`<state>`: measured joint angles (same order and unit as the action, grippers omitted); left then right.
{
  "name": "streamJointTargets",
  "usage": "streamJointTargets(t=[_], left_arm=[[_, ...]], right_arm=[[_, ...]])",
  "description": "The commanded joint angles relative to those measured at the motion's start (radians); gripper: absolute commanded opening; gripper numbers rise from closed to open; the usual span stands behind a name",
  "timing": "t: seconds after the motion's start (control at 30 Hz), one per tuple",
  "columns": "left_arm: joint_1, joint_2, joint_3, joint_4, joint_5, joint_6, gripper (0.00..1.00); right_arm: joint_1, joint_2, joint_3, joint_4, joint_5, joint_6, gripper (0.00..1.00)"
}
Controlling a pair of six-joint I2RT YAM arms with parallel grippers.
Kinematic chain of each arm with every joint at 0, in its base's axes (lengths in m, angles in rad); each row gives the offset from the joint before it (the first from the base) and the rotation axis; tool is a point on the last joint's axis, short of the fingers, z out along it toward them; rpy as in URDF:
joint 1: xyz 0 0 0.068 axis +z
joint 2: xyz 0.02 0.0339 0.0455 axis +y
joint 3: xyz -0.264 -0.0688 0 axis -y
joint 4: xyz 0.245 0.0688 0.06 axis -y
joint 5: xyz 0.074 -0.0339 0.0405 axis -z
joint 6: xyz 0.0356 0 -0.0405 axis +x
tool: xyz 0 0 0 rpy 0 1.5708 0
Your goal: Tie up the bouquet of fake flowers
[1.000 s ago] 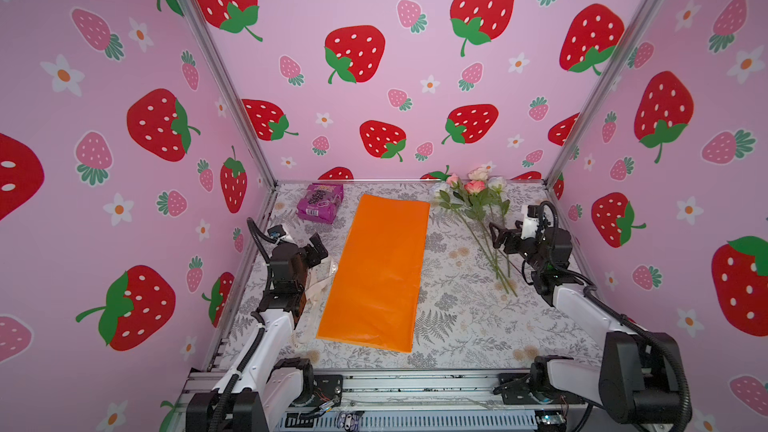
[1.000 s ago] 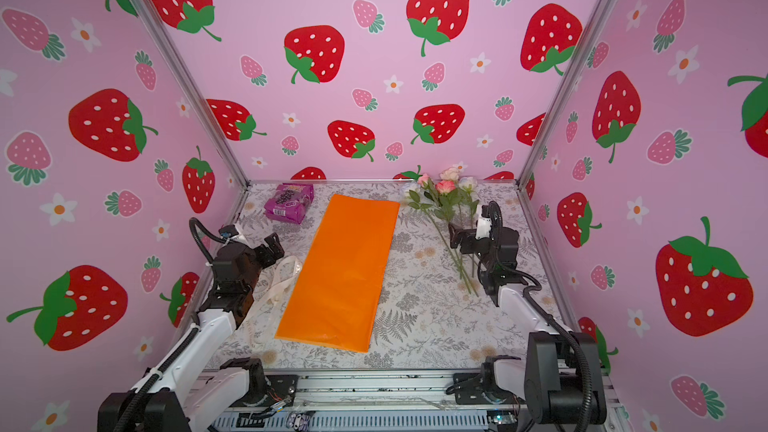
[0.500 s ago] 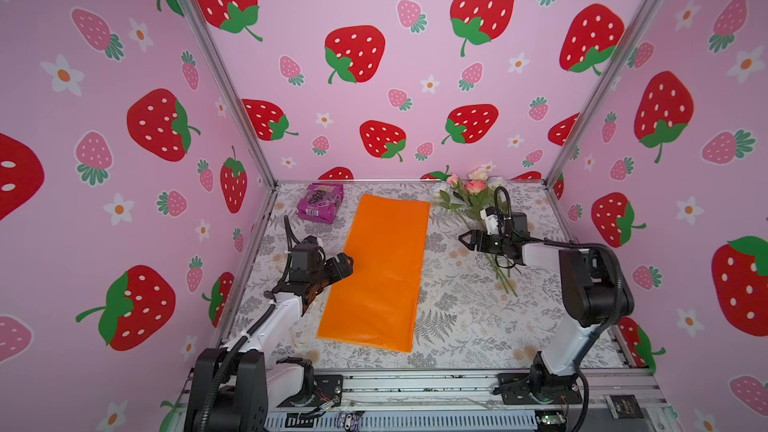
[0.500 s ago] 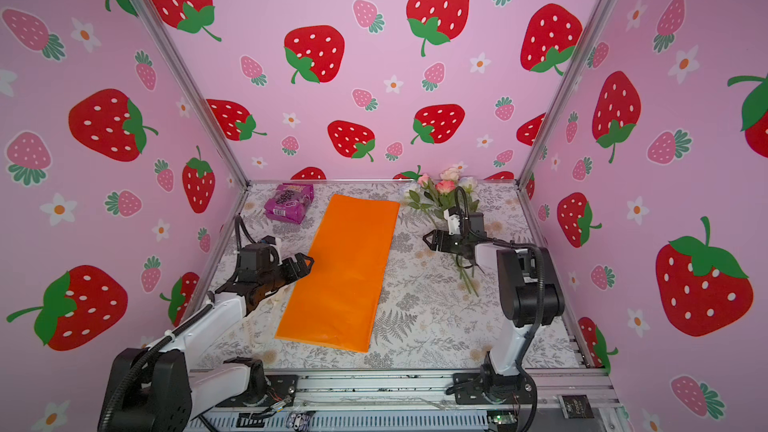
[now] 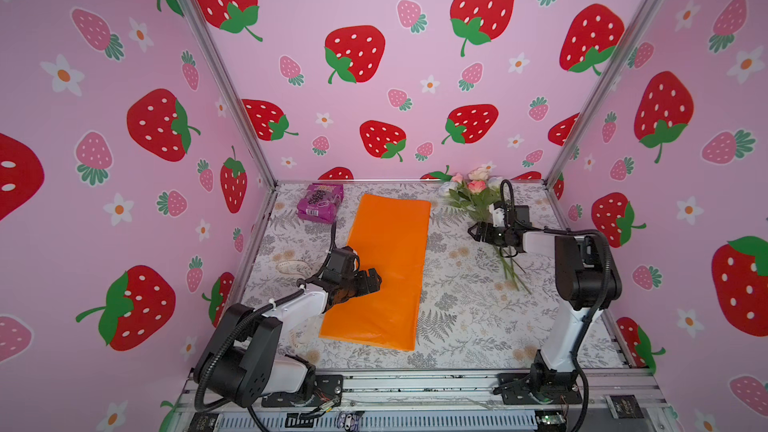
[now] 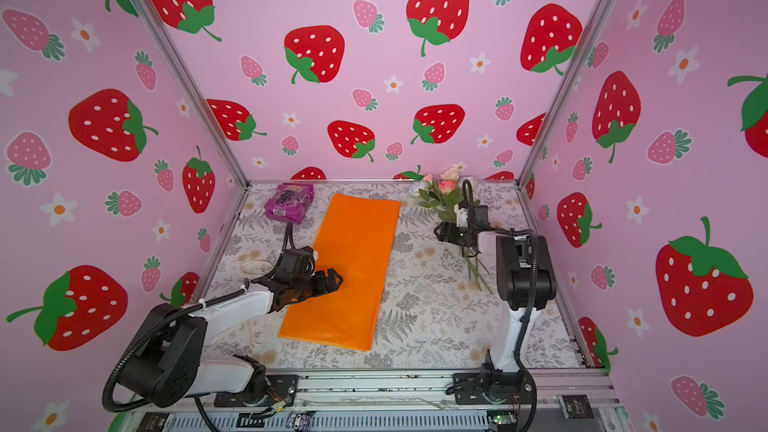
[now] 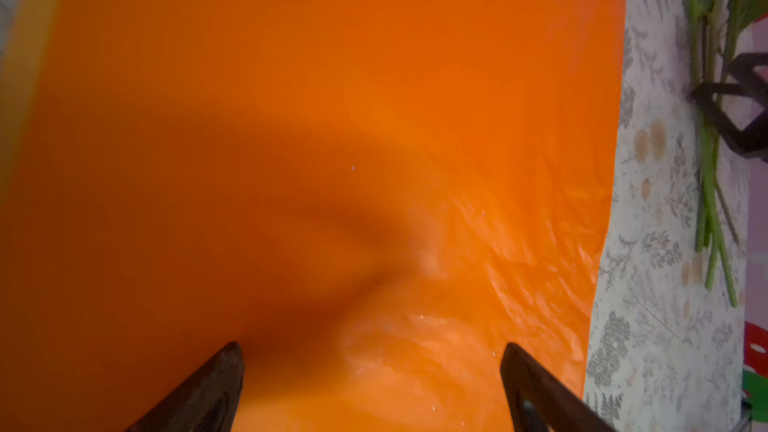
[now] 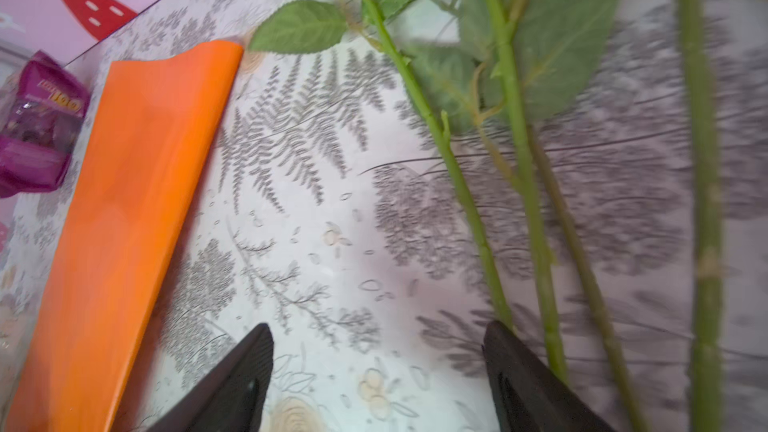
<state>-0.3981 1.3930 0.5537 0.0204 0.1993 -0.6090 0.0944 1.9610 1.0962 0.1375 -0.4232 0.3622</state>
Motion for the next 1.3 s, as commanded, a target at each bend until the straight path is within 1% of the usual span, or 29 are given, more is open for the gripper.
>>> streamJointTargets(t=[0.0,0.13,0.23,0.33,0.43,0.47,0.53,0.67,0.7,0.73,0.8,0.83,0.87,0.9,0.97,1.03,1.13,1.27], left_arm=[[-0.089,0.101,0.014,0.022,0.002,-0.092,0.97],[-0.175,0.185,0.064,0.052,-0.027,-0.139,0.97],[-0.236,0.244,0.097,0.099,-0.029,-0.193,0.97],[-0.290,0.288,0.114,0.190,-0.027,-0.283,0.97],[-0.335,0.280,0.126,0.245,-0.049,-0.332,0.97],[-0.345,0.261,0.132,0.237,-0.055,-0.331,0.97],[-0.356,0.210,0.134,0.211,-0.113,-0.319,0.97],[-0.351,0.084,0.114,0.100,-0.198,-0.288,0.98],[-0.345,0.054,0.111,0.057,-0.214,-0.282,0.99],[-0.333,0.029,0.105,0.023,-0.219,-0.278,1.00],[-0.301,-0.005,0.082,-0.014,-0.187,-0.278,1.00],[-0.278,-0.017,0.065,-0.016,-0.153,-0.283,0.99],[-0.256,-0.026,0.046,-0.012,-0.117,-0.291,0.99],[-0.241,-0.033,0.028,-0.002,-0.090,-0.298,0.98],[-0.224,-0.048,-0.006,0.027,-0.041,-0.307,0.96],[-0.218,-0.054,-0.018,0.019,-0.028,-0.315,0.95],[-0.213,-0.061,-0.039,-0.003,-0.053,-0.323,0.93],[-0.212,-0.071,-0.083,0.096,-0.052,-0.343,0.90]], right_arm=[[-0.057,0.043,0.002,-0.101,0.040,-0.005,0.82],[-0.078,-0.029,-0.009,-0.121,0.019,-0.008,0.82],[-0.074,-0.138,-0.074,-0.087,-0.060,0.011,0.82],[-0.058,-0.229,-0.147,-0.064,-0.119,0.044,0.81],[-0.003,-0.306,-0.238,-0.027,-0.177,0.057,0.80],[0.021,-0.322,-0.257,-0.032,-0.179,0.045,0.77],[0.067,-0.345,-0.282,-0.060,-0.159,0.032,0.72],[0.141,-0.358,-0.328,-0.063,-0.140,0.023,0.58],[0.158,-0.355,-0.331,-0.070,-0.132,0.016,0.55],[0.174,-0.352,-0.334,-0.074,-0.126,0.010,0.55],[0.201,-0.345,-0.342,-0.074,-0.123,0.001,0.53],[0.216,-0.340,-0.344,-0.072,-0.119,-0.003,0.52],[0.226,-0.337,-0.347,-0.071,-0.116,-0.005,0.52],[0.231,-0.333,-0.347,-0.071,-0.112,-0.005,0.49],[0.237,-0.330,-0.355,-0.062,-0.099,0.002,0.47],[0.237,-0.323,-0.361,-0.048,-0.097,0.007,0.45],[0.240,-0.308,-0.357,-0.045,-0.104,0.006,0.42],[0.240,-0.288,-0.358,-0.041,-0.098,0.004,0.40]])
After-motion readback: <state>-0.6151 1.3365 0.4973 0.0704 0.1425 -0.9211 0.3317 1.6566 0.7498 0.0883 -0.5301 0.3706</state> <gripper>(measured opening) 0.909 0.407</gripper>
